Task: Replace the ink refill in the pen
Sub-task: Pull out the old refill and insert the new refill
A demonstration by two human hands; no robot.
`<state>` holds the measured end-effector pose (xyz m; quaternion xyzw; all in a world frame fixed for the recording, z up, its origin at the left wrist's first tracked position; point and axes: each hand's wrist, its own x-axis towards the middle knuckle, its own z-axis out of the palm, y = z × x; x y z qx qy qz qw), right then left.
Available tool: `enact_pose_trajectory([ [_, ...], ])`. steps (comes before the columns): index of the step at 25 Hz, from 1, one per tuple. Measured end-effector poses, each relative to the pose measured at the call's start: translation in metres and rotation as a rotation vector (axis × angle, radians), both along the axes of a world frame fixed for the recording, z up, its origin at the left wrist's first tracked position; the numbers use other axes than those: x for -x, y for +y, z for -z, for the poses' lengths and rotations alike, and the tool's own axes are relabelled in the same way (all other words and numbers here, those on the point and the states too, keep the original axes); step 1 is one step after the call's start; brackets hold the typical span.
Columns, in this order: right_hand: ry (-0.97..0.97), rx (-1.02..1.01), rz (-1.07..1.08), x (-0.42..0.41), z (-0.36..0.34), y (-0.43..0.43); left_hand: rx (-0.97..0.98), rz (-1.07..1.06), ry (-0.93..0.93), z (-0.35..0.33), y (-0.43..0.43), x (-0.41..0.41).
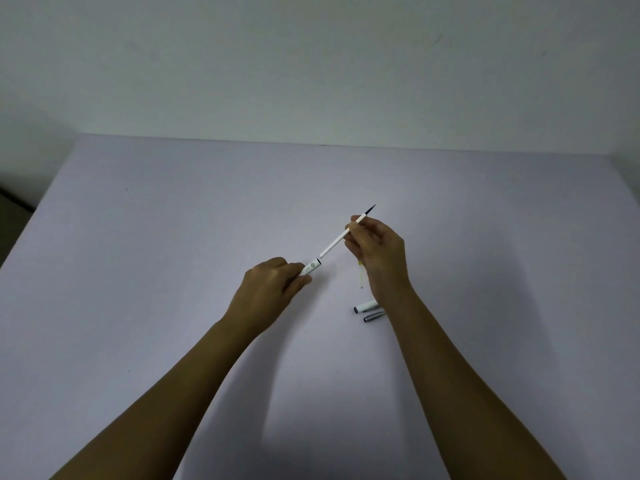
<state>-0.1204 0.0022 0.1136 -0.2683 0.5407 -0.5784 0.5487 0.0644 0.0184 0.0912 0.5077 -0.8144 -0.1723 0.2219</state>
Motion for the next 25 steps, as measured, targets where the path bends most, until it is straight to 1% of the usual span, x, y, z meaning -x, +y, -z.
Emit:
enact_pose_trajectory([
  [4,0.056,0.002,-0.009,0.001,0.003,0.0,-0.003,0.008,-0.005,0.0,0.0,0.001],
  [8,0.057,0.01,-0.021,0.0,0.001,0.003,-0.005,0.009,0.009,-0.003,-0.002,0.004],
  [14,0.147,-0.018,-0.138,-0.004,-0.002,0.006,0.023,-0.023,0.038,-0.008,-0.007,0.008],
  [16,0.226,-0.002,-0.144,-0.001,-0.003,0.005,0.025,-0.032,0.038,-0.007,-0.007,0.007],
  [19,0.427,0.03,-0.234,0.002,-0.002,0.006,0.056,-0.022,0.053,-0.009,-0.007,0.009],
  [21,0.556,0.01,-0.271,0.005,0.004,0.007,0.078,-0.017,0.059,-0.01,-0.006,0.011],
  [23,0.606,-0.05,-0.16,0.014,0.011,0.006,0.087,-0.023,0.063,-0.01,-0.006,0.012],
  [25,0.639,-0.138,0.031,0.03,0.023,0.013,0.096,-0.03,0.068,-0.008,-0.006,0.011],
])
